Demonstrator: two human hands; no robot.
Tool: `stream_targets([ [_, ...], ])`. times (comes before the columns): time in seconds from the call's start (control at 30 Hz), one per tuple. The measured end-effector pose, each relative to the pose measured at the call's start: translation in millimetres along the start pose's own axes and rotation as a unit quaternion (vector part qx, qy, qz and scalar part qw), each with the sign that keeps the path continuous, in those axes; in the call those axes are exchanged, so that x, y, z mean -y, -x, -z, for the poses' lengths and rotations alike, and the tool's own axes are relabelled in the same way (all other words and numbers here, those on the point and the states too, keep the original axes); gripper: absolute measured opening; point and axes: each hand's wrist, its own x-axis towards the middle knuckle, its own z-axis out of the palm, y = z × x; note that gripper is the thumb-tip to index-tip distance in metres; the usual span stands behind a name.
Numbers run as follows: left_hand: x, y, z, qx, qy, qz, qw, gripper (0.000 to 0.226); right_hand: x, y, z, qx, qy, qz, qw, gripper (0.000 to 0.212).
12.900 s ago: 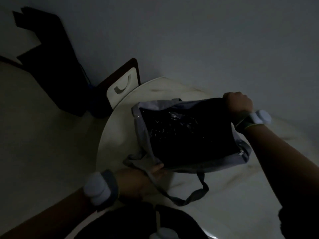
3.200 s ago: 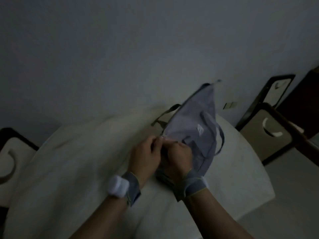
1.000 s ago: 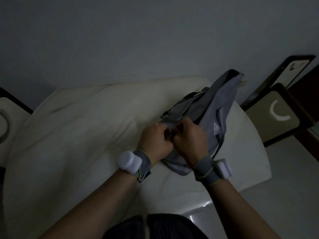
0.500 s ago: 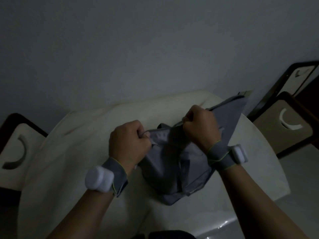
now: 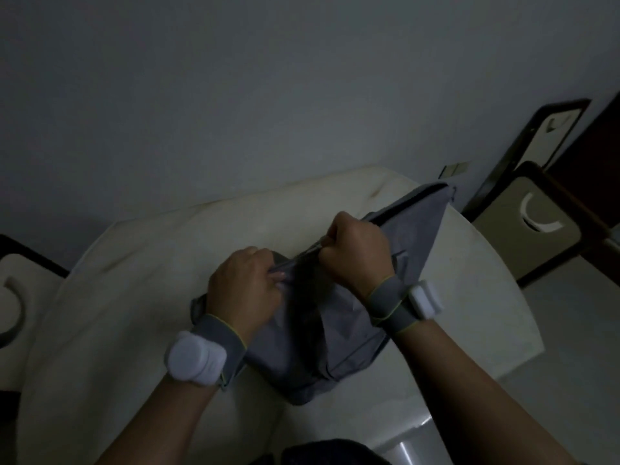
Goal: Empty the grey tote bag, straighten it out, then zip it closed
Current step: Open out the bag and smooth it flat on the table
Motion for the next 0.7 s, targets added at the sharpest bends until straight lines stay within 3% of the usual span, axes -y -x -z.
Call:
stream_targets([
  [0.33, 60.7, -14.9, 17.8, -0.032, -0.051, 0.063, 0.996, 0.024, -57.9, -51.8, 27.3, -0.020, 0.114, -0.058, 0.992, 0.020],
  [0.53, 84.0, -52.3, 17.4, 0.024, -0.095, 0.091, 0.991, 0.016, -101.0, -67.9, 34.8, -0.037, 0.174, -0.112, 0.978, 0.021],
  [0.7, 78.0, -56.3, -2.5, 0.036, -0.099, 0.087, 0.991, 0.014, -146.2, -65.5, 36.4, -0.042, 0.225, -0.187, 0.955, 0.034],
])
